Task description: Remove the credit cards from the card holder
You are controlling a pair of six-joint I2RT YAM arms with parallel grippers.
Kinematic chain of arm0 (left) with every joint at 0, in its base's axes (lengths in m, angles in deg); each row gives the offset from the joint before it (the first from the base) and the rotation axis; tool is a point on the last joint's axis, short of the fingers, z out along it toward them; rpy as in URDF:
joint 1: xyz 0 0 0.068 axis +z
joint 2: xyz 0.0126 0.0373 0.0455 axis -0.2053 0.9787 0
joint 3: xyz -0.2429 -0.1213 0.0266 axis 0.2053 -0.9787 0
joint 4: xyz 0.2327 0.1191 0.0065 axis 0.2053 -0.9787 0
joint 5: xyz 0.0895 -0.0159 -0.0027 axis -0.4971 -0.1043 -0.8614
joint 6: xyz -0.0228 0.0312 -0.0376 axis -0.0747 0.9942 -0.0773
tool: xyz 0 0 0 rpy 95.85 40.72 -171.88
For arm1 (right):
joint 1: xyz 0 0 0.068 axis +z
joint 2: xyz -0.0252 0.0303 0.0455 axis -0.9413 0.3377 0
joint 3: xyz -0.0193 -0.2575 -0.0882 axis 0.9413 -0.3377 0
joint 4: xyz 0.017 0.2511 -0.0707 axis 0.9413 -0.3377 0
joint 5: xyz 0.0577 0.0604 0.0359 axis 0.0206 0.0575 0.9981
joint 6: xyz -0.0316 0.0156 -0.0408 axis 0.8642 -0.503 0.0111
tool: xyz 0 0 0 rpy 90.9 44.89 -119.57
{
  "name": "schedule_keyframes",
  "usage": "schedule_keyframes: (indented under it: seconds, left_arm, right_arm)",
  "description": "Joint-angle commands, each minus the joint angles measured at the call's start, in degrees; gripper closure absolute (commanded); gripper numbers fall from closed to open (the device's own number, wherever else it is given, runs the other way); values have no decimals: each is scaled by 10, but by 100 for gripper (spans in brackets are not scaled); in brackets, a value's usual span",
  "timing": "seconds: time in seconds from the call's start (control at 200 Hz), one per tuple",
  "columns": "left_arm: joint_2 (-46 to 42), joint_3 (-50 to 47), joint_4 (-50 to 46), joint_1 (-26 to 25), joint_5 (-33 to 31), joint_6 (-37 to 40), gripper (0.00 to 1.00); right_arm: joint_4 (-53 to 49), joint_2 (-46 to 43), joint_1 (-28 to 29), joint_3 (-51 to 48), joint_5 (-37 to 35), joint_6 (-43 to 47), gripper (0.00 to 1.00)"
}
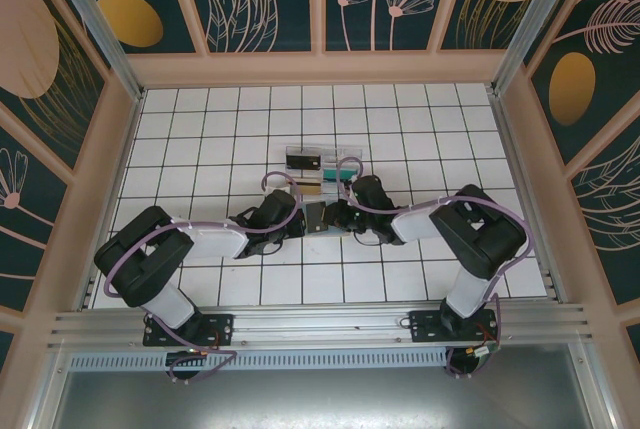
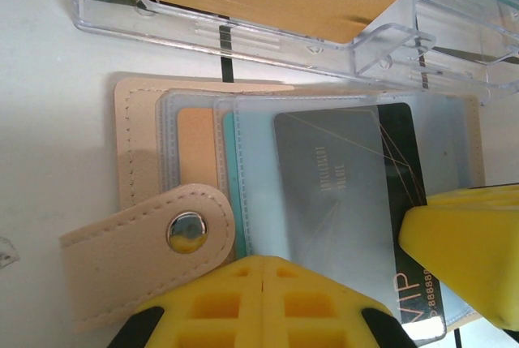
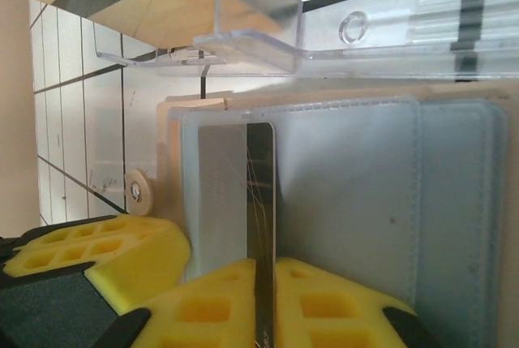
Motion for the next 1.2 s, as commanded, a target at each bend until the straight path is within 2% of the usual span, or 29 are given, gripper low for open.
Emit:
schedule_keyframes:
  seconds: [0.0, 0.57, 0.706, 0.896, 0.961, 1.001, 1.081, 1.116, 1.196]
  left_arm:
    - [-2, -8, -57, -1, -5, -1, 100]
    - [-4, -10, -63, -1, -10, 1, 100]
    - [-12, -8, -68, -1, -12, 2, 100]
    - [-56, 6, -87, -1, -10, 13, 100]
    - [-88, 12, -99, -1, -15, 18, 91]
    - [-111, 14, -106, -1, -20, 21, 80]
    - [-163, 15, -125, -1, -44, 23, 51]
    - [-187, 13, -133, -1, -61, 20, 41]
    - [-254, -3, -152, -1, -97, 14, 12]
  right_arm:
    - [7, 4, -1, 0, -3, -5, 93]
    - [12, -94, -66, -112, -14, 0, 95]
    - [2, -146, -81, -131, -14, 11, 96]
    - [-65, -243, -81, -112, -22, 70, 100]
    - [-99, -271, -81, -92, -30, 102, 100]
    - [-118, -284, -80, -77, -36, 125, 100]
    - [-149, -297, -74, -41, -44, 179, 100]
    - [-160, -298, -70, -25, -46, 212, 100]
    - [-170, -291, -50, 16, -49, 303, 100]
